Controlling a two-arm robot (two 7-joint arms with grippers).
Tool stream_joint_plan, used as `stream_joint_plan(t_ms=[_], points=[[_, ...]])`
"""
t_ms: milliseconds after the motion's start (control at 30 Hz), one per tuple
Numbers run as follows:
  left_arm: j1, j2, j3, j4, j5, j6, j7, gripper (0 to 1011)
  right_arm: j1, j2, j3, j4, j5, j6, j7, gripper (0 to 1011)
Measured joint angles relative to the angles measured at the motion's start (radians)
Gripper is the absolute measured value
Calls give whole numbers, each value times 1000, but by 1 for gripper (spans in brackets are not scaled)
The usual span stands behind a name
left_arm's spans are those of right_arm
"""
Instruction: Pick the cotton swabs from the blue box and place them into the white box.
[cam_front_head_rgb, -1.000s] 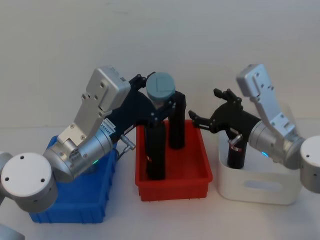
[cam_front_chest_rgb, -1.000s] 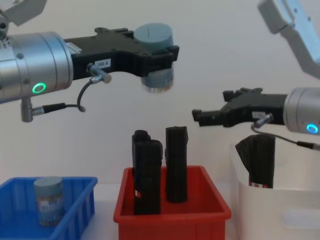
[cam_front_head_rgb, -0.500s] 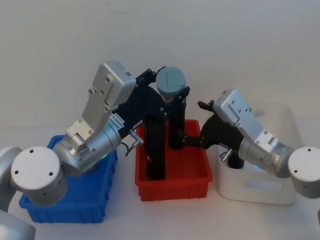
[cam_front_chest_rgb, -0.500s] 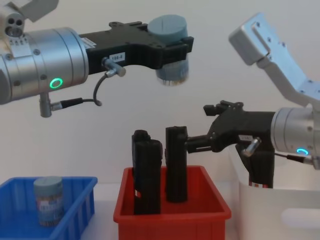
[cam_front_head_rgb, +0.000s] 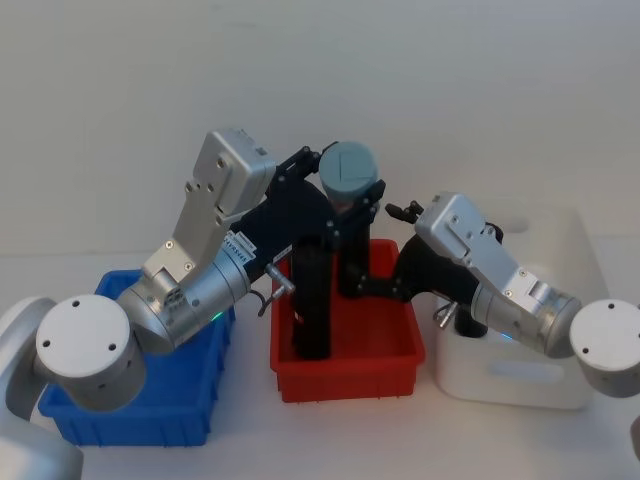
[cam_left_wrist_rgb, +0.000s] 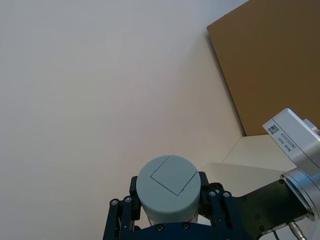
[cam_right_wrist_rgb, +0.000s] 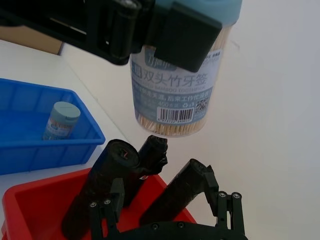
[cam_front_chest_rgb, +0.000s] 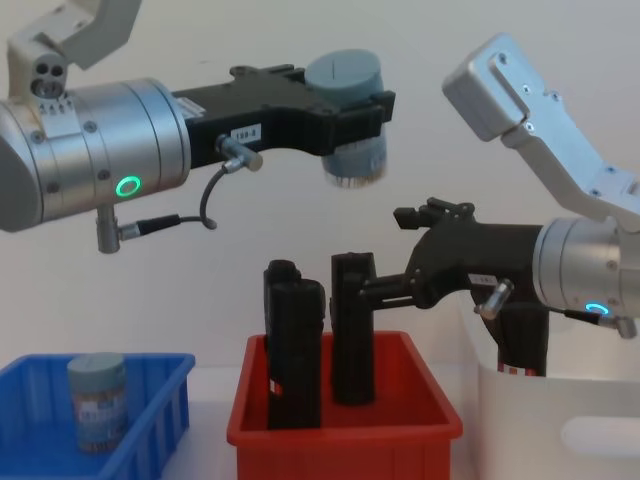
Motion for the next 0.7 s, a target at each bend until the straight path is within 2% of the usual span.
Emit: stream_joint_plan(t_ms=[700], points=[[4,-6,7,50,-18,-7,2,666,-11,8,-7,-43,28,-15,-12,1001]])
